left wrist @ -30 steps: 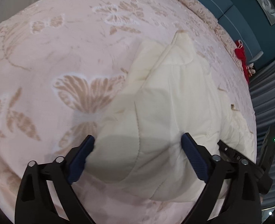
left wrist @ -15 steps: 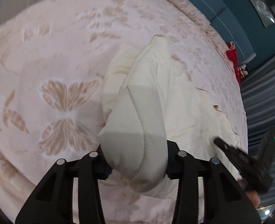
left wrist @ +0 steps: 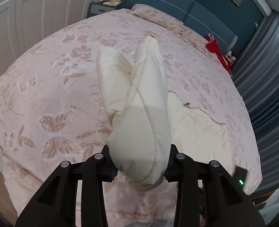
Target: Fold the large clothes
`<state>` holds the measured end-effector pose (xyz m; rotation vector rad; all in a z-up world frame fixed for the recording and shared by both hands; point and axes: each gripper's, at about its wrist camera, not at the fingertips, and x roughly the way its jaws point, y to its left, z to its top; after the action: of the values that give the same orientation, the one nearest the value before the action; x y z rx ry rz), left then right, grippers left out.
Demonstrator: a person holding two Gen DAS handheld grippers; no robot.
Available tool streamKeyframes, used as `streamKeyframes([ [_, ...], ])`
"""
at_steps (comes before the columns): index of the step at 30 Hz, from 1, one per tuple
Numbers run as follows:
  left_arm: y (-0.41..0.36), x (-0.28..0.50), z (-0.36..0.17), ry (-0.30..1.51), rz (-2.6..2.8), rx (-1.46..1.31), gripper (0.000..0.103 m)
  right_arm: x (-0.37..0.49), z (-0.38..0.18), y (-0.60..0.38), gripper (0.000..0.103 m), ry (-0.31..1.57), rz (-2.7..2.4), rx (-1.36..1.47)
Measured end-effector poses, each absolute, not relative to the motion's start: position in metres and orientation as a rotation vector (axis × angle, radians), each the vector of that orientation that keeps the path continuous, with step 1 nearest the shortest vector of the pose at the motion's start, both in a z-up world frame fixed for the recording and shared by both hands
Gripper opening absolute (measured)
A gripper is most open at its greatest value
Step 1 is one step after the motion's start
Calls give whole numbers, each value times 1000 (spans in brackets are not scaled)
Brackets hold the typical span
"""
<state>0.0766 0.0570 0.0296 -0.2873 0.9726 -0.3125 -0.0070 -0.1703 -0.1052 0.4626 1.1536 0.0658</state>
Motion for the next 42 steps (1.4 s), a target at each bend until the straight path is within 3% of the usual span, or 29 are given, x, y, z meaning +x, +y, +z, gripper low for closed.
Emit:
streamKeyframes([
  [7, 25, 56, 42, 953, -349, -188, 33, 5, -121, -169, 0, 1178, 51, 491],
  [13, 15, 57, 52, 956, -352, -162, 33, -25, -89, -172, 0, 1218, -3, 430],
  [21, -18, 52, 60, 970, -384, -136, 33, -17, -133, -168, 0, 1310, -24, 408],
  [28, -71, 41, 70, 968, -465, -72, 33, -40, -107, -177, 0, 1288, -30, 412],
  [42, -192, 31, 28, 1100, -563, 67, 32, -118, -86, -257, 0, 1306, -215, 351],
])
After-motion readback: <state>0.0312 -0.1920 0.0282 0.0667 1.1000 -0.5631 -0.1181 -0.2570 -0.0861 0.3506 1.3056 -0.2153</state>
